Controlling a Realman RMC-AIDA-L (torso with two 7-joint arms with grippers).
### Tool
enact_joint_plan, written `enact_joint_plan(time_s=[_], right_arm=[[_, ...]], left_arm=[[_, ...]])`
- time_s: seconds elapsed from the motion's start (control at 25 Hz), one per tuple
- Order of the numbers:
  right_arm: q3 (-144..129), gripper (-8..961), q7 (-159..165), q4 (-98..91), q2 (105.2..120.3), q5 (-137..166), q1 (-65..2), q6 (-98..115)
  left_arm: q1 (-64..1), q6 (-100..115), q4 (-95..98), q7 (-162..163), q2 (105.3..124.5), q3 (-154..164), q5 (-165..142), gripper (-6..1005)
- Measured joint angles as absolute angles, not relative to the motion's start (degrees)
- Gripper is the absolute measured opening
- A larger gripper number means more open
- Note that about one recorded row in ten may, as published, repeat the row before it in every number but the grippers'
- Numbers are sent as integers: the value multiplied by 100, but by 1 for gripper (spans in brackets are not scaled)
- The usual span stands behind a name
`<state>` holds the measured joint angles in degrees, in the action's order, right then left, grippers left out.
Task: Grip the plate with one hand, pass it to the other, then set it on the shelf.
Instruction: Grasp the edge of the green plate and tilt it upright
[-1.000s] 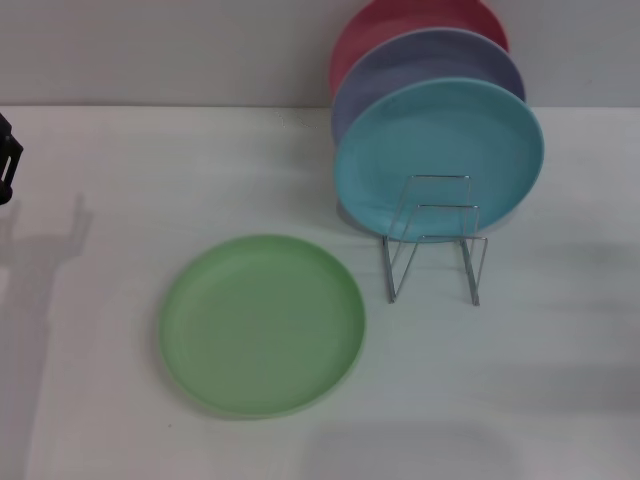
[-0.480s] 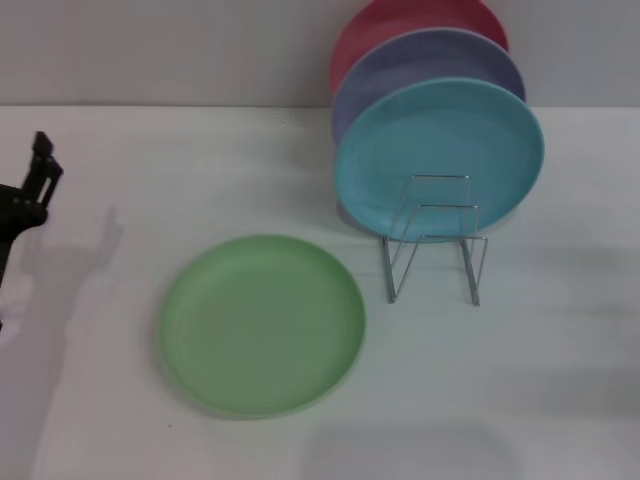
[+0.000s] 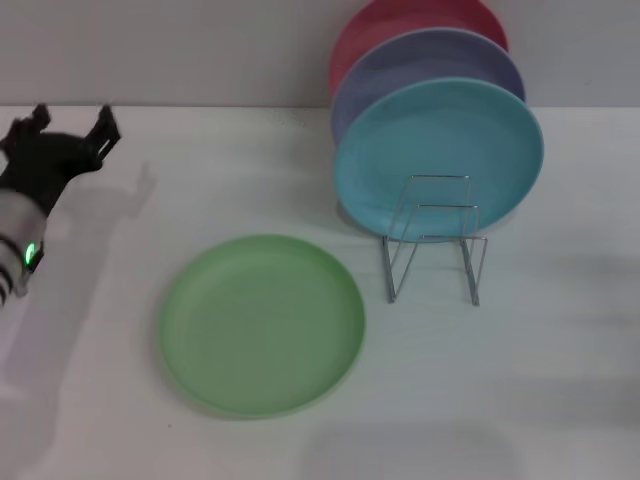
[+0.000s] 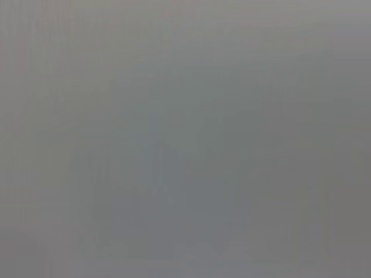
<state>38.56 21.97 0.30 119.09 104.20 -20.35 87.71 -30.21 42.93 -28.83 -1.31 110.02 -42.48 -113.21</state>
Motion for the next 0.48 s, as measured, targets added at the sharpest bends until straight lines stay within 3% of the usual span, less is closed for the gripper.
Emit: enact_joint_plan(time_s=[0.12,0.2,0.28,0.36,0.4,0.44,0.48], right_arm=[[3851,756,2197,35,11909,10420,-2010,8774],[3850,755,2197,41,11909,10426,-2003,8775],[3850,755,2197,39,11909,10432,-2011,8777],[3849,755,2197,37,11909,10435,-2026,8778],[3850,755,2192,25,11905,10436,-2055,8779],[3849,755,2185,25,11902,10437,-2073,8780],[3849,755,2185,25,11902,10437,-2073,8780]], left_arm=[[-2823,3122,-4030,-284,10556,-4767,-11563,828],[-2571,2312,-4782,-483,10449,-5348,-11978,828],[-2316,1684,-5348,-683,10475,-5896,-12289,828],[-1920,447,-6154,-1223,10689,-6834,-12758,828],[-1512,-939,-7016,-1867,11159,-7964,-13192,828],[-1512,-939,-7016,-1867,11159,-7964,-13192,827],[-1383,-1511,-7337,-2116,11399,-8393,-13362,827]])
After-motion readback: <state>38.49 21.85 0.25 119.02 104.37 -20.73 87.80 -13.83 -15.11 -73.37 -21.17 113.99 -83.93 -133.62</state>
